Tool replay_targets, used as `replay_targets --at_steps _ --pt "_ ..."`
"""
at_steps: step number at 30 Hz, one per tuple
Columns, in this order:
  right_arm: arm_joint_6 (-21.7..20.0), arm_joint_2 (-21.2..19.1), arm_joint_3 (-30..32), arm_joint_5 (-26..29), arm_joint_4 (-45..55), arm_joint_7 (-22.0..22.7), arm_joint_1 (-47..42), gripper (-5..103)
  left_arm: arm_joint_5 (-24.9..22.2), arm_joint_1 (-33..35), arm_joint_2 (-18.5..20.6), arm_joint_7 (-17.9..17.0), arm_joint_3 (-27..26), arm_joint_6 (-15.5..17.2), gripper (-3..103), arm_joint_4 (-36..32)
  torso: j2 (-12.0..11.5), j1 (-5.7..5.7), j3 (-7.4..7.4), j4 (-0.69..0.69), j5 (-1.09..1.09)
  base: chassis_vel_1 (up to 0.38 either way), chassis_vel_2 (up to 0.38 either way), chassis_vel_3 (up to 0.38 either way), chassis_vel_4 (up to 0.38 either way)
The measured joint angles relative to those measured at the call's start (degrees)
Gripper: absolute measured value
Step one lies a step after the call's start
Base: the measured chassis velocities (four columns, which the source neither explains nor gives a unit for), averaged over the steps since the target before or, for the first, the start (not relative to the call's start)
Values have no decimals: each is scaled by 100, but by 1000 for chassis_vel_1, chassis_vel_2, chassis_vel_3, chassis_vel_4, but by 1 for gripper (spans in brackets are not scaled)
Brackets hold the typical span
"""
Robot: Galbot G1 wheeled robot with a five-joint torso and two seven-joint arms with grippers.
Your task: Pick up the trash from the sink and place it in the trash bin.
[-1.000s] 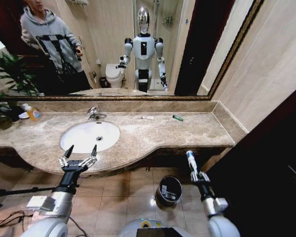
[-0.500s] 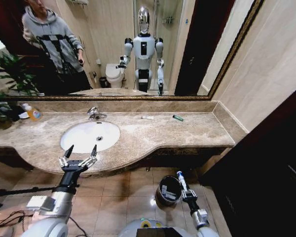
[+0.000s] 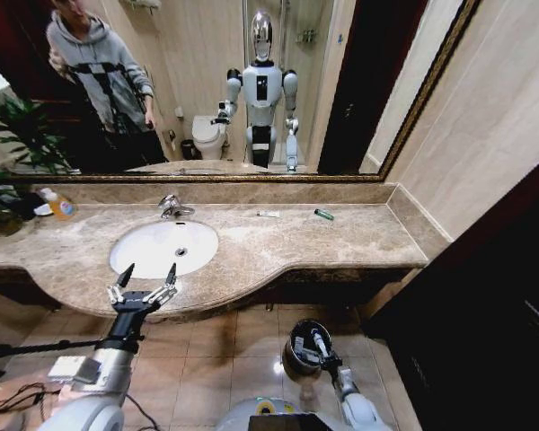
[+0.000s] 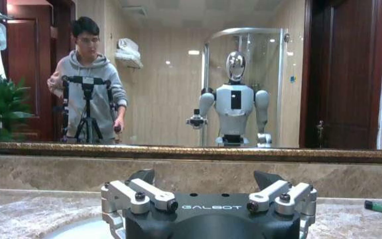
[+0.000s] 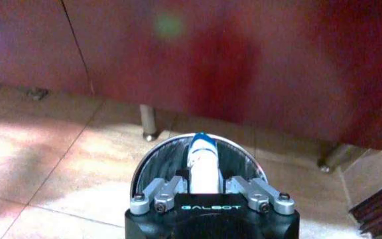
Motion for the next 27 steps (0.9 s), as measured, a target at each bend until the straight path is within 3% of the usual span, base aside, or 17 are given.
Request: replay_targets --at_steps 6,21,27 --pt "161 91 51 -369 -859 7 594 25 0 0 0 0 0 0 100 0 0 0 0 1 1 0 0 0 0" --pt "223 126 98 -535 -1899 -61 1076 23 0 0 0 0 0 0 100 0 0 0 0 1 1 0 0 0 0" --pt "223 107 112 -531 -1745 -72 1007 50 0 0 0 0 0 0 100 0 0 0 0 1 1 0 0 0 0"
